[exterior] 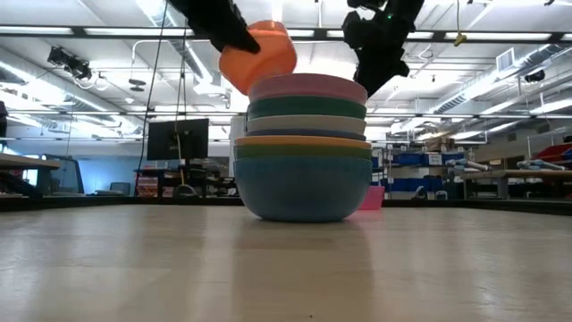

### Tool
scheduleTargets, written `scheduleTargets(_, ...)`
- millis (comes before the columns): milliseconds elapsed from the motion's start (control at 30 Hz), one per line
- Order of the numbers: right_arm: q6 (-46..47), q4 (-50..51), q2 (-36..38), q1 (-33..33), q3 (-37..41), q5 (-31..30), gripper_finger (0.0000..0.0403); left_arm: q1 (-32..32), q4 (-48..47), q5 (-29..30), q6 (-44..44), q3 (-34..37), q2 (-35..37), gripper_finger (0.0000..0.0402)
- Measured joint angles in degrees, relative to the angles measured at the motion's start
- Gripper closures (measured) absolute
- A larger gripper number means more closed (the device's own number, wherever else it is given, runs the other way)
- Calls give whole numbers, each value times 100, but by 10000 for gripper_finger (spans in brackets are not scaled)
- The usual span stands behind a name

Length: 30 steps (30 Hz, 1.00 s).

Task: Nest bowls inside each other
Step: Stack the light orange bowl on top of the pink bowl

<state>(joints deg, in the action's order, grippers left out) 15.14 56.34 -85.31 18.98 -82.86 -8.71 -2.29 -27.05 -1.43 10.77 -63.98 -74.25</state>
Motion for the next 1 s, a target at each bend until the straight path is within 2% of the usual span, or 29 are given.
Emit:
scheduleTargets(133,-92,-90,2,181,130,196,303,233,192,-40,-189,4,-193,399)
scheduleTargets(333,-228,-142,2,320,176,250,304,648,1114,-229,-330,2,-206,399)
scheduleTargets(567,-397,-269,2,562,176,247,307,727,1711,-438,-353,-5,-568,399)
scheduleTargets(767,-477,-312,2,711,176,376,308,560,1658,-454,-371,-3,-1104,399)
scheduleTargets(1000,-523,-309,2,708,176,415,308,484,1540,-450,-792,-2,-1451,398)
